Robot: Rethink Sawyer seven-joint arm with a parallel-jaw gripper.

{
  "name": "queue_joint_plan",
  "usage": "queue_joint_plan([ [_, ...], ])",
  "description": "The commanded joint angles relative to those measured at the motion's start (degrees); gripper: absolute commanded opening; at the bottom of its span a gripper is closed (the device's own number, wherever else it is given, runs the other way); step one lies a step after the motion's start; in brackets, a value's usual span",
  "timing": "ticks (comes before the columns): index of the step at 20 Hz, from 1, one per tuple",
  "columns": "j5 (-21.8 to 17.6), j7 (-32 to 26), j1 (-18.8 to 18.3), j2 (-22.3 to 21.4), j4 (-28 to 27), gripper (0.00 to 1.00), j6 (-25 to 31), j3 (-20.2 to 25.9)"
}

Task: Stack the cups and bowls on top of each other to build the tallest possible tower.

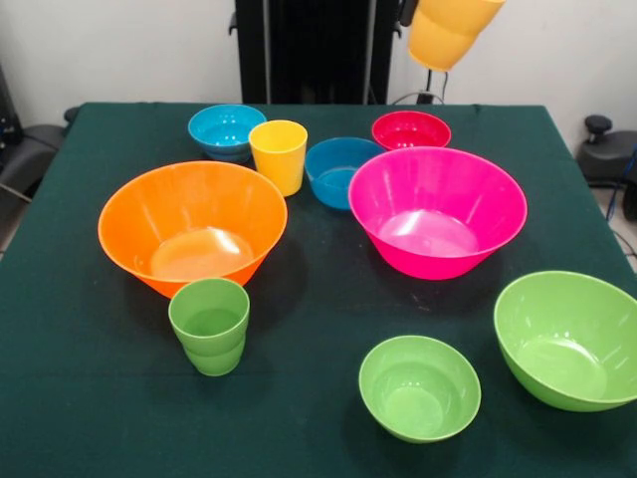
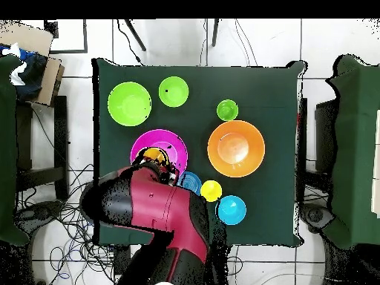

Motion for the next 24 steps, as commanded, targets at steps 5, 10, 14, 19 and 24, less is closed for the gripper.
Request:
queue_joint_plan([
  [5, -2.42, 6.42, 0.87, 1.82, 5.80, 0.00, -7.33, 6.68],
  [10, -2.07, 6.02, 0.60, 1.86, 6.09, 0.00, -7.55, 7.31],
  [14, -1.99, 5.20, 0.95, 0.26, 5.40, 0.00, -3.85, 6.69],
  [19, -1.78, 4.32, 0.22, -0.67, 5.41, 0.00, -1.95, 7.10],
  [24, -1.92, 3.71, -0.60, -0.85, 5.37, 0.00, -2.02, 7.55],
])
